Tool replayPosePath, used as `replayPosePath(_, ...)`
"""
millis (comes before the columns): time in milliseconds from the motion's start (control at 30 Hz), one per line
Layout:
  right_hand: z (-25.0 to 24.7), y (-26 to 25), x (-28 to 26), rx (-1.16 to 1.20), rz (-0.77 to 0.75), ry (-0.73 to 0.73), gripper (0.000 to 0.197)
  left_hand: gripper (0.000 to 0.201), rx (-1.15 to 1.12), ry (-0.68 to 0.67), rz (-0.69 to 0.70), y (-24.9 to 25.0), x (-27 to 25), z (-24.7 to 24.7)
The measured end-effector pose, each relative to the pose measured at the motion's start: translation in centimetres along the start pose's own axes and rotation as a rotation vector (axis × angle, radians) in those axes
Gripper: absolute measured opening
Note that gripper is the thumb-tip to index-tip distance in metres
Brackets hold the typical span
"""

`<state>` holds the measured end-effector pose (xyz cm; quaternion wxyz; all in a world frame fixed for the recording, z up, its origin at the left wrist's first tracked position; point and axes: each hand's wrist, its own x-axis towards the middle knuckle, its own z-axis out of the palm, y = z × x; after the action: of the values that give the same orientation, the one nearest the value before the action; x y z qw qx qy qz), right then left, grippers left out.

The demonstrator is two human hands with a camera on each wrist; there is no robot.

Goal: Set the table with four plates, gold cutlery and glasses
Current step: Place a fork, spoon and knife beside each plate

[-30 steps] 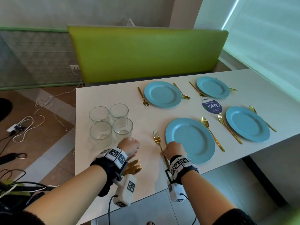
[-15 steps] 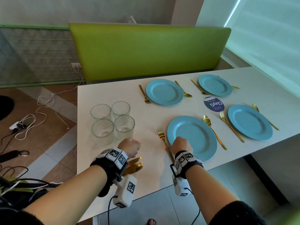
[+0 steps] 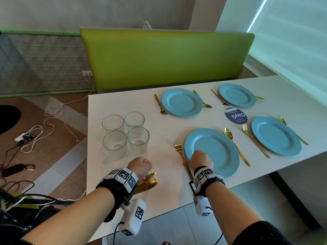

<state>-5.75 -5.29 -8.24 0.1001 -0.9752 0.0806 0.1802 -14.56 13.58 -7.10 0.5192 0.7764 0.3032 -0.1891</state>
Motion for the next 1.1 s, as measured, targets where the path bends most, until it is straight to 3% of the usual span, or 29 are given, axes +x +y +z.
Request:
replayPosePath(133,-0.3,0.1,-0.2,-0.031,-0.015,0.022,0.046,0.015,0.088,0.035,0.012,-0.7,-0.3,-0.2)
replayPosePath(267,-0.7,-0.1,-0.5,-0.044,-0.050,0.056,0.047,0.005,0.395,0.054,0.027,-1.9,-0.8,-1.0)
replayPosePath(367,-0.8,-0.4,-1.5,-0.045,-0.073,0.024,0.045,0.041,0.665,0.048,-0.023,-3.2,-1.3,-1.6)
replayPosePath(467,-0.2,-0.6,-3.1,-0.062,-0.109,0.001,0.043,0.051,0.844,0.070,-0.069,-4.6,-2.2,-2.4)
replayPosePath(600,1.1,-0.4,-5.3,-0.088,-0.146,-0.016,0.043,0.044,0.959,0.069,-0.045,-5.8,-2.8,-3.1)
replayPosePath(833,2.5,0.1,-8.1,-0.042,-0.161,-0.042,0.043,0.038,1.078,0.056,0.126,-6.4,-3.7,-3.4)
replayPosePath(1100,4.0,0.1,-9.7,-0.029,-0.157,-0.080,0.038,0.036,1.158,0.038,0.132,-5.5,-3.5,-3.9)
